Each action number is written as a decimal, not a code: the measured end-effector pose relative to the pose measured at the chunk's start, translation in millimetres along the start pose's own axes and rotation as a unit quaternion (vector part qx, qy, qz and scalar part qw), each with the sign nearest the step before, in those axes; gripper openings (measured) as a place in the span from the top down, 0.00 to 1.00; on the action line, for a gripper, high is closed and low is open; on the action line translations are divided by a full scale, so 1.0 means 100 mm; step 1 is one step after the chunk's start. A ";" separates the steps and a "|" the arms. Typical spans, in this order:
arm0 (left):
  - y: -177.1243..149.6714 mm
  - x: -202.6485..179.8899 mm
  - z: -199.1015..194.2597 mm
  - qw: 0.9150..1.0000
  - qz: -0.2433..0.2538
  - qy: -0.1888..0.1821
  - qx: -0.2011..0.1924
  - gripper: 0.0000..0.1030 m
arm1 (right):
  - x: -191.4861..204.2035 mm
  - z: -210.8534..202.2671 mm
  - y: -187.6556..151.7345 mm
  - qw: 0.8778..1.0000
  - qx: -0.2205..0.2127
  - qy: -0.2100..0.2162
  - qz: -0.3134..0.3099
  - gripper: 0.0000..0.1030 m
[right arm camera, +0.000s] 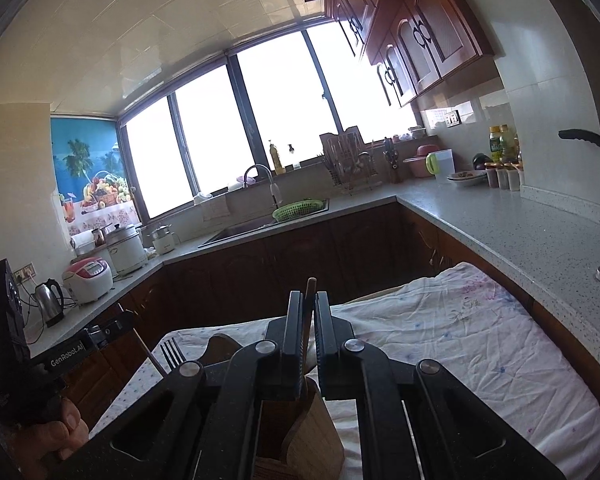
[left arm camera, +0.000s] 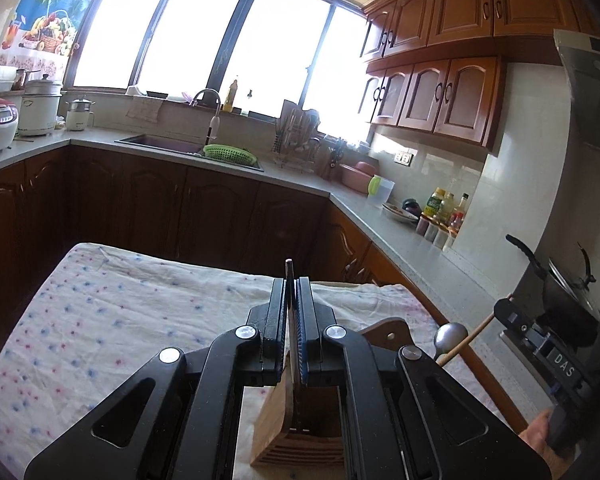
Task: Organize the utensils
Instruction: 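Carry the metal chopstick in the left tool while the right tool carries the wooden chopstick to the holder, then open the left tool over the holder while the right tool drops its chopstick in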
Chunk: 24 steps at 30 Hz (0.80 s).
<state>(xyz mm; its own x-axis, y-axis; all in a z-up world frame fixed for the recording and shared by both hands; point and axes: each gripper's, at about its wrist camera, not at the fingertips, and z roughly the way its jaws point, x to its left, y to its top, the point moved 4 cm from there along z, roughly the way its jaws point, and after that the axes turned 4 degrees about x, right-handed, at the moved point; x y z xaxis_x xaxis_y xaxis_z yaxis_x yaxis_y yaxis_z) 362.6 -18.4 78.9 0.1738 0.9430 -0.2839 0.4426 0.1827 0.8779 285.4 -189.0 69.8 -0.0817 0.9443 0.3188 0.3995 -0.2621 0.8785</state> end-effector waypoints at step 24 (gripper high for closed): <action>-0.13 0.13 -0.79 1.000 -0.025 0.014 0.004 0.12 | -0.19 -0.66 0.02 0.995 -0.003 0.052 0.088 0.01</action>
<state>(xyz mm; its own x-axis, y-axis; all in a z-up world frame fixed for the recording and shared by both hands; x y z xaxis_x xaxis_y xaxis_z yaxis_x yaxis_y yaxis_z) 289.4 13.5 94.1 0.1265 0.9401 -0.3167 0.4564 0.2283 0.8600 227.5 -220.7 88.6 -0.1046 0.8586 0.5019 0.4098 -0.4226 0.8084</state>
